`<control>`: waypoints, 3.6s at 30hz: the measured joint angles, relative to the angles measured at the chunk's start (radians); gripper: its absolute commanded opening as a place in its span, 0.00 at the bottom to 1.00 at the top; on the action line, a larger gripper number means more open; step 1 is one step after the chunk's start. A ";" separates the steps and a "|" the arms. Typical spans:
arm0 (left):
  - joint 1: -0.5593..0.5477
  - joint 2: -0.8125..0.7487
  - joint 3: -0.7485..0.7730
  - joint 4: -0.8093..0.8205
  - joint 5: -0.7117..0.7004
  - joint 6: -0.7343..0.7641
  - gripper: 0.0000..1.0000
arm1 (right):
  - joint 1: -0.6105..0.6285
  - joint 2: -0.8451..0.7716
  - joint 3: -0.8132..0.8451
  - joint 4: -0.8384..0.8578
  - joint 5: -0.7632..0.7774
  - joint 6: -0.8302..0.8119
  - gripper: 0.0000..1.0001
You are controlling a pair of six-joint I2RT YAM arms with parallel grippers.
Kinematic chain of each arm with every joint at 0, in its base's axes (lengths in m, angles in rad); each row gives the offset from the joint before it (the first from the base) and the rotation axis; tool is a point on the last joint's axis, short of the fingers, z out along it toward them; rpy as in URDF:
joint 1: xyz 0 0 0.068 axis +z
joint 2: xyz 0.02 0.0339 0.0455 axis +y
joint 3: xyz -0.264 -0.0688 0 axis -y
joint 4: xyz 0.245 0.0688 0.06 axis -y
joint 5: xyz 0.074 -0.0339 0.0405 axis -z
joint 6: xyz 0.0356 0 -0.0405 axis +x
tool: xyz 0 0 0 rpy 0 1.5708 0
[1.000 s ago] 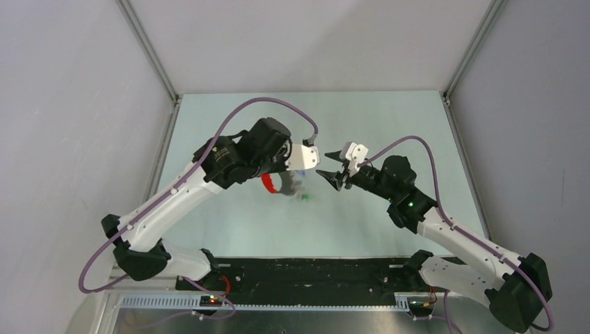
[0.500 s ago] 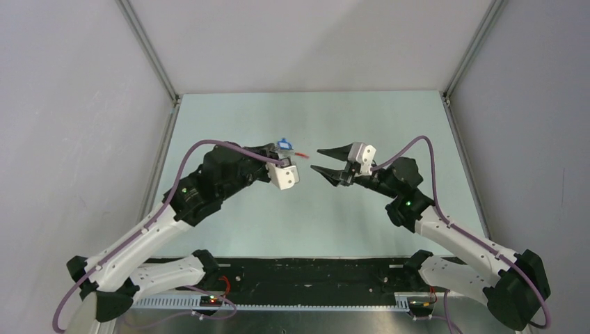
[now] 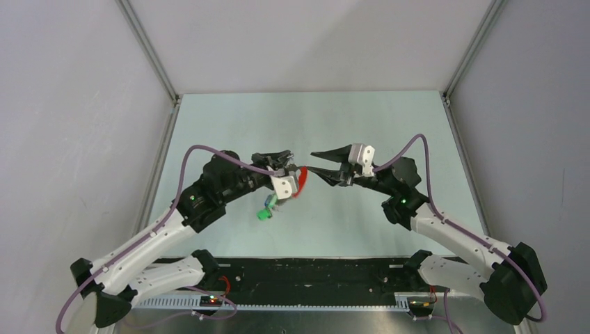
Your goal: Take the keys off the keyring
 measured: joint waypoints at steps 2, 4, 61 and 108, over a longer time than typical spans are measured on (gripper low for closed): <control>0.000 -0.015 0.000 0.016 0.014 -0.008 0.00 | 0.006 0.006 0.000 0.004 -0.006 0.003 0.42; 0.001 -0.029 -0.001 0.026 0.020 -0.009 0.00 | 0.011 0.013 0.000 0.005 -0.008 0.003 0.42; 0.003 -0.108 -0.047 0.041 0.123 0.019 0.00 | 0.113 0.180 0.093 0.044 -0.102 -0.074 0.05; -0.092 -0.106 -0.063 -0.059 0.035 0.447 0.00 | 0.068 0.195 0.341 -0.531 -0.127 0.301 0.00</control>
